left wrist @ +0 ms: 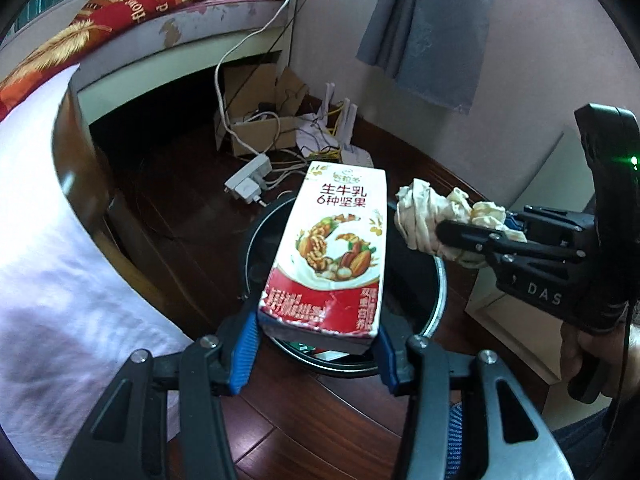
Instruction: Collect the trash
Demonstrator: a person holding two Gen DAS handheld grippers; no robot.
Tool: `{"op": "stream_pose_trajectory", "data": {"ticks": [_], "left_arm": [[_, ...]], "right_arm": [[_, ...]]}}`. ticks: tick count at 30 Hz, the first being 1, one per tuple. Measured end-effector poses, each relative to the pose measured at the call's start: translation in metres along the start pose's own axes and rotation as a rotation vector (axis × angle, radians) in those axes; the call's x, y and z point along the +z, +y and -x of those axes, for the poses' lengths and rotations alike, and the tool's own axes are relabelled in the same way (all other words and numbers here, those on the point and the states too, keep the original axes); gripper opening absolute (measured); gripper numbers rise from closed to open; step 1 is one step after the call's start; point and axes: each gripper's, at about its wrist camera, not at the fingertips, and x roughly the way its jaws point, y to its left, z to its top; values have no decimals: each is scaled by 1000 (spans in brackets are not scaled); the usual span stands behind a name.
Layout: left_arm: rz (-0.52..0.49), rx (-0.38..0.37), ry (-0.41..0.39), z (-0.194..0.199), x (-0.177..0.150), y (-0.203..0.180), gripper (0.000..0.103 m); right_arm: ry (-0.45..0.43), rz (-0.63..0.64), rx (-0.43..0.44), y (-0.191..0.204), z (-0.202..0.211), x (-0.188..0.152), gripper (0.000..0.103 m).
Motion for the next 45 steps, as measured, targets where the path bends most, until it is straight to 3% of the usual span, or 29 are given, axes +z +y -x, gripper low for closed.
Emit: {"op": "stream_pose_trajectory", "data": {"ticks": [3,4,5,6,9,10,16,30,38,45], "left_arm": [[18,-7,-3,-9,-1,1,52],[35,-16,-16,-13,-1,2,61],[43,-10,-7,-15,-2,3,70],[46,12,7,-18,-4,2,81],[21,47,3,-15,-10,-2,98],[21,54,-5,-13,-12,0,99],[51,74,-31,6,-14,4,99],[89,182,-171,114,-23,16,100],[90,257,-235,175,-52,16,100],[100,310,-309,216,-77,13,100]], "right_arm": [[24,18,27,-2,-18,4,29],[44,24,14,-4,-27,4,50],[80,28,-41,-7,-38,1,90],[87,30,-67,-10,-42,-1,103],[67,3,-88,-20,-39,-8,103],[56,-5,-96,-22,-37,-9,103],[-2,17,-144,-10,-12,-4,103],[-109,59,-184,60,94,10,103],[-237,37,-168,107,184,-2,103],[-300,64,-172,142,220,-21,103]]}}
